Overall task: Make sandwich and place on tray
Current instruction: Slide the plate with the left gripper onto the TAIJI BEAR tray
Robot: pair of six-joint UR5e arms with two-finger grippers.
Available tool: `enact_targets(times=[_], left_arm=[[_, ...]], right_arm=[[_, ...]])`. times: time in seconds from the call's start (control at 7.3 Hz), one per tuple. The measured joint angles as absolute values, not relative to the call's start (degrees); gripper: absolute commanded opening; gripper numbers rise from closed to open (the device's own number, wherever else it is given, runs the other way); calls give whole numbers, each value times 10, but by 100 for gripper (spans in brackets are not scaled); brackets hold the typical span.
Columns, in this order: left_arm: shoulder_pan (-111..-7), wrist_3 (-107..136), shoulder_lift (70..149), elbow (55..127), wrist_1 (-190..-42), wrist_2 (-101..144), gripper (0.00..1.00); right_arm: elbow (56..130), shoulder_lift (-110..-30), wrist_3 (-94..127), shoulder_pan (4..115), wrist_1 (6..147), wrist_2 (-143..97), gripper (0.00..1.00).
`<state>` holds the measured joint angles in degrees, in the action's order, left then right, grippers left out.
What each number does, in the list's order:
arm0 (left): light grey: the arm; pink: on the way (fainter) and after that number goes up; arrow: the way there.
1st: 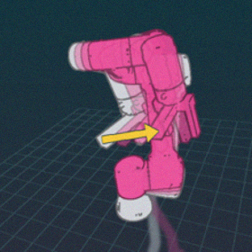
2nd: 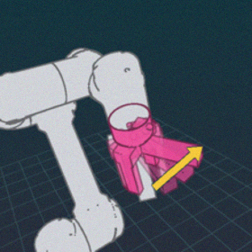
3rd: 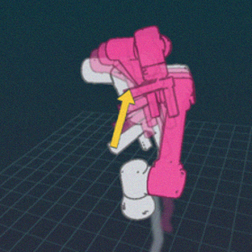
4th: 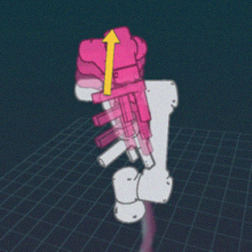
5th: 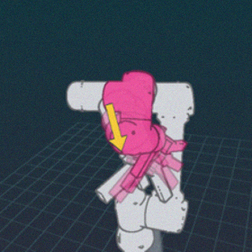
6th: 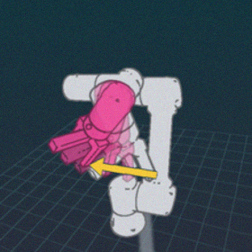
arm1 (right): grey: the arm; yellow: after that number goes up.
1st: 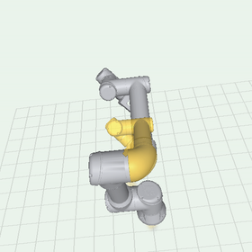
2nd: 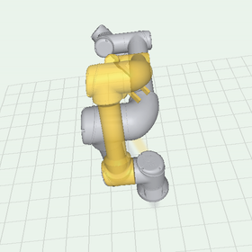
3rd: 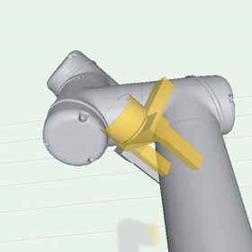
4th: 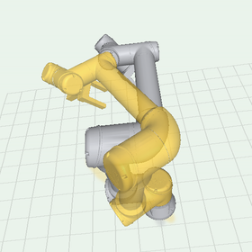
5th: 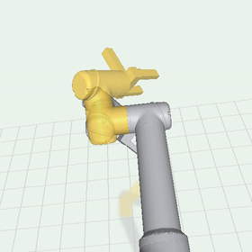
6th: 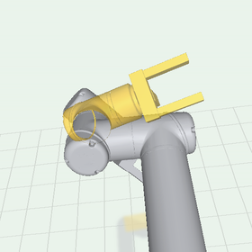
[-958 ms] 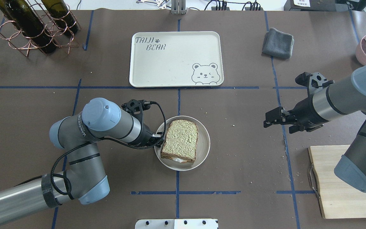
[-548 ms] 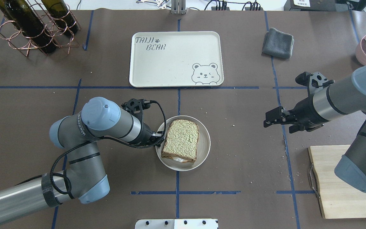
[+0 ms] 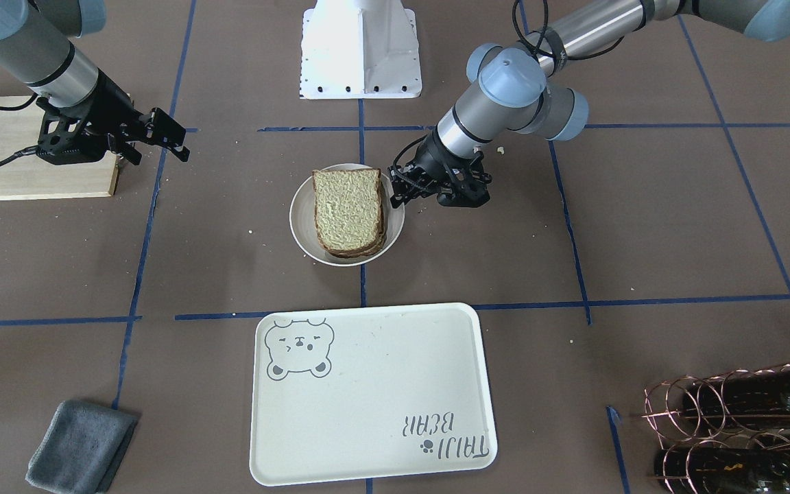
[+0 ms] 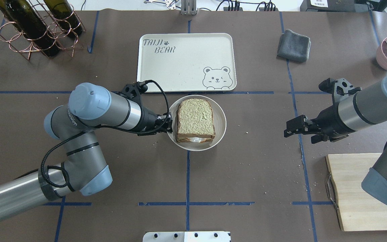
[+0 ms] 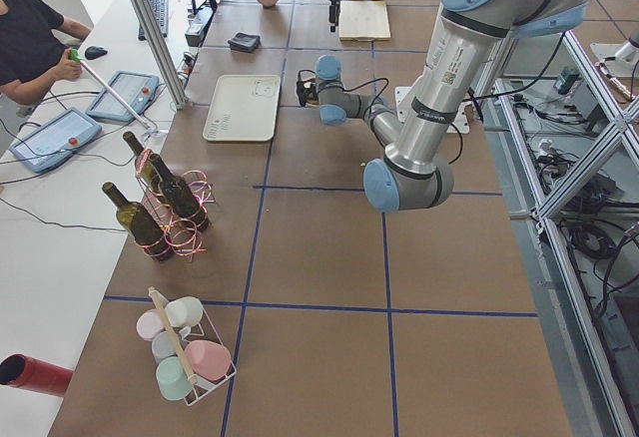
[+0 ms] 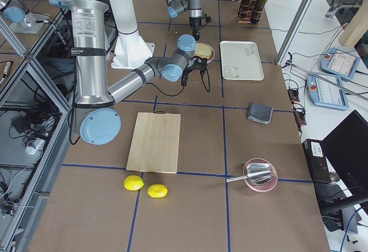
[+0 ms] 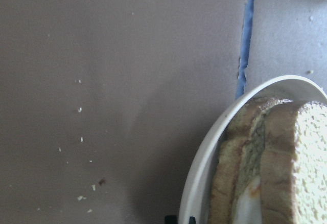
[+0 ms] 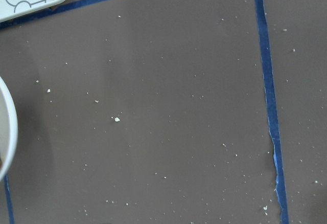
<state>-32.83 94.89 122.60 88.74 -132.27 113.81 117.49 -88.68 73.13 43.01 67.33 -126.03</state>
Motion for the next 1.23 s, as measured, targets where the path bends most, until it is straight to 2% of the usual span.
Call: enact_targets(times=[0.41,0.82,1.23], left_arm=[[-396,963,1351,719,-1346,1144,0],[-408,962,1407,549,-1439,1143,0],[-414,966,1418,505,-1465,1141,0]], right_arm=[[1192,-931,731,430,637,-1260,100],[1194,-956,731,430,603,-1260,100],[1198,-957,732,431,600,-1260,100]])
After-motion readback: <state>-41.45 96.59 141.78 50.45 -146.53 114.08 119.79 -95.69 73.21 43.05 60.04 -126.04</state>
